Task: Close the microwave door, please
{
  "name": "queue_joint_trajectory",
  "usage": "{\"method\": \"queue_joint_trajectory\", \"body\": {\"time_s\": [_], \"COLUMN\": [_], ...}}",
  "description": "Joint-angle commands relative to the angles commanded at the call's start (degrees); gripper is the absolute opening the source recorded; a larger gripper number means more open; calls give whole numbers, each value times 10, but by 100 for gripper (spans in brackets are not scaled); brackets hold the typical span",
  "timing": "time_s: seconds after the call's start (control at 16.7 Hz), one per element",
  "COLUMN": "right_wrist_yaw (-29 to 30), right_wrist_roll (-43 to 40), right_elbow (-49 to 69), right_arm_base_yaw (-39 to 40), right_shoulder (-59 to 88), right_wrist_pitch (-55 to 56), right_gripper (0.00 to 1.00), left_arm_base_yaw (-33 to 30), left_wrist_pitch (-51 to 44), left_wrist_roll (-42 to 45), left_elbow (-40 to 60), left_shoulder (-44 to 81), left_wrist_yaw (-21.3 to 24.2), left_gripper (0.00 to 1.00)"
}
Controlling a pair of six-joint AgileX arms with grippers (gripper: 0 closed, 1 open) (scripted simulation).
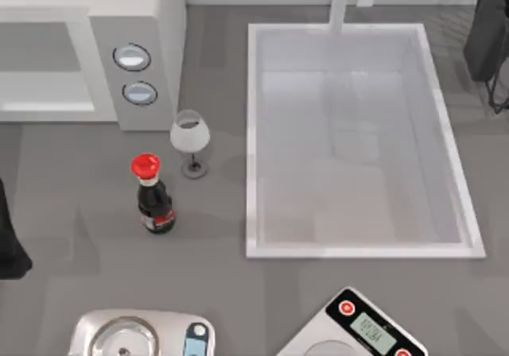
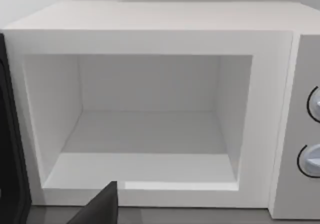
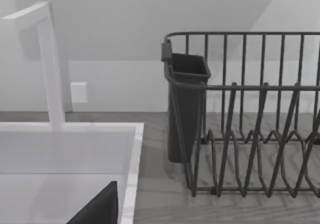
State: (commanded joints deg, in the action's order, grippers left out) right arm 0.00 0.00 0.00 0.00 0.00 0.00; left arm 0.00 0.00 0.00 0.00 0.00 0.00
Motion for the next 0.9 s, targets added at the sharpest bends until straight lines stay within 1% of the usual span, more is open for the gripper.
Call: {"method": "queue_joint_trajectory", "body": {"time_s": [0.06, 0.84, 0.9], "right_wrist_yaw": [0, 0, 0], "right_wrist_roll": [0, 0, 0], "right_elbow": [0, 0, 0], "right_arm_base_yaw": [0, 0, 0], "right_shoulder": [0, 0, 0], "right_wrist_pitch": [0, 0, 0], "right_gripper": [100, 100, 100], "left_arm_base_yaw": [0, 0, 0], "left_wrist_pitch": [0, 0, 0], "left_wrist_roll": [0, 0, 0], "left_elbow": [0, 0, 0], "left_shoulder": [0, 0, 0], "left_wrist_yaw": [0, 0, 0], "left_gripper": [100, 2, 0]}}
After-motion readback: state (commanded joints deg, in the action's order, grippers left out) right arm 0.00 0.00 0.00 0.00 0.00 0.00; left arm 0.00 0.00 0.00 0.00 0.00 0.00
